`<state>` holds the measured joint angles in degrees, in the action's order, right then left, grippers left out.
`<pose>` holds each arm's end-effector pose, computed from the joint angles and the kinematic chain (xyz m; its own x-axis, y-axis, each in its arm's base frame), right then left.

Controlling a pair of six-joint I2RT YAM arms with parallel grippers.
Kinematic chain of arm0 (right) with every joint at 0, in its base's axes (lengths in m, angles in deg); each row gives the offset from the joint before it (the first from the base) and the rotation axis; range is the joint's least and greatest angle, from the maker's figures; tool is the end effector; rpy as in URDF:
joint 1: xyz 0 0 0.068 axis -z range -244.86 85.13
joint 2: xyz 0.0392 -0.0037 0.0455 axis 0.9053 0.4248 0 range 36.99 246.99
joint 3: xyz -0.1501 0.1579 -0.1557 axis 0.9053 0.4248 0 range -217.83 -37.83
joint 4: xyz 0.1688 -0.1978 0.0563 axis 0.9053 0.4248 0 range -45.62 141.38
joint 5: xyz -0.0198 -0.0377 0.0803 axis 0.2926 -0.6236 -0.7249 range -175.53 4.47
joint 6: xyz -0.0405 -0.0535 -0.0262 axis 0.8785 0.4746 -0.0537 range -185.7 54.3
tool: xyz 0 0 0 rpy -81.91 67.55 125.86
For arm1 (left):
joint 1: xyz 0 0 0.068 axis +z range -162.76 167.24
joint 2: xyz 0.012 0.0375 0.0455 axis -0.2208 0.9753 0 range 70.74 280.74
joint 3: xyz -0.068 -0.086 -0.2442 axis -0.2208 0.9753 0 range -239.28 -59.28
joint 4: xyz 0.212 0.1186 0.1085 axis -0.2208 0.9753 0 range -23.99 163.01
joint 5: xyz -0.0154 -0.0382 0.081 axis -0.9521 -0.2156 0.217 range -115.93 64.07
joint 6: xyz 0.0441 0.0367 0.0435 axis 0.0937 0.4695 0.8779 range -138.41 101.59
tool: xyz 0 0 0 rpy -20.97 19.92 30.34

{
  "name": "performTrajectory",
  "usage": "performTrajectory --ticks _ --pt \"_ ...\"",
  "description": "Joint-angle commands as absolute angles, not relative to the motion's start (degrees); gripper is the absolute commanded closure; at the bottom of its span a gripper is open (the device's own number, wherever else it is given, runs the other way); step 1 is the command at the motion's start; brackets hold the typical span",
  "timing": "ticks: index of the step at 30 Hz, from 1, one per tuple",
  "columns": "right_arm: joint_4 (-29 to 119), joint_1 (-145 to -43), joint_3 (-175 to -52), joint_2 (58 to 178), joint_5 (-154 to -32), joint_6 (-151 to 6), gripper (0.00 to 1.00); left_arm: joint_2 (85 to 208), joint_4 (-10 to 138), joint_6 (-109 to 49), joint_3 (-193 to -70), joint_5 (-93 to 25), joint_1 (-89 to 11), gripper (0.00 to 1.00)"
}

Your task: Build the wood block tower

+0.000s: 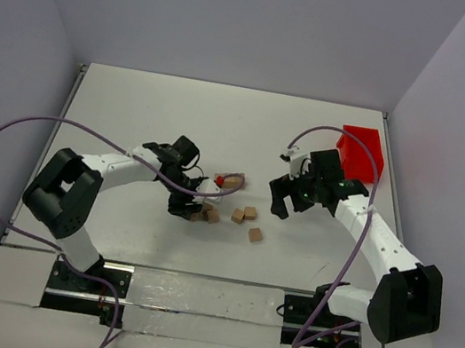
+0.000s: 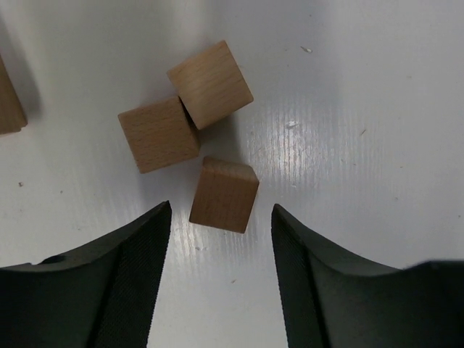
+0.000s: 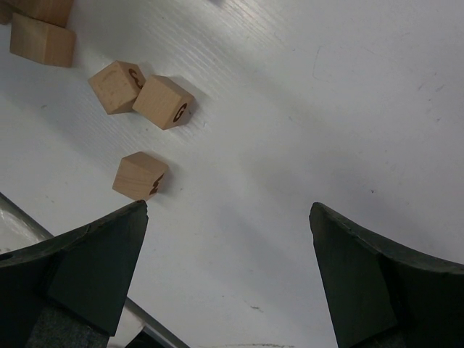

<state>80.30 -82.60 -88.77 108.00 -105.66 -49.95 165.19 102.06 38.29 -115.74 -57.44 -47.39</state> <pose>0.2450 0.0998 0.2211 -0.6325 -0.4699 -0.6158 -0.6661 0.7357 0.1227 0.2360 -0.2007 0.1450 0.0695 0.8181 -0.5709 0.9921 -0.1164 -0.0461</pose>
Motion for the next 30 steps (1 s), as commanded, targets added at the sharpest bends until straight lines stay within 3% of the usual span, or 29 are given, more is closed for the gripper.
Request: performTrajectory --ticks 1,6,10,12,19,30 --pt "77.71 -82.3 -88.36 108.74 -106.94 -49.67 0.0 165.67 100.22 40.2 -117.01 -58.35 -48.68 0.39" --pt "76.87 -82.27 -87.96 109.56 -107.2 -49.9 0.0 164.21 99.06 39.0 -114.82 -57.95 -49.23 0.54" --pt "76.23 -82.27 -87.66 109.59 -107.25 -50.12 0.0 160.28 98.09 36.46 -113.32 -56.34 -49.23 0.82" --pt "75.79 -82.27 -87.55 109.45 -107.15 -50.34 0.0 158.12 98.59 33.65 -113.79 -55.48 -49.3 0.89" --pt "75.14 -82.16 -87.62 109.33 -106.45 -50.5 0.0 160.09 104.79 22.13 -125.64 -52.18 -49.32 0.99" --pt "75.02 -81.19 -87.43 109.09 -104.69 -51.14 0.0 172.17 101.13 12.63 -138.97 -46.41 -49.26 1.0"
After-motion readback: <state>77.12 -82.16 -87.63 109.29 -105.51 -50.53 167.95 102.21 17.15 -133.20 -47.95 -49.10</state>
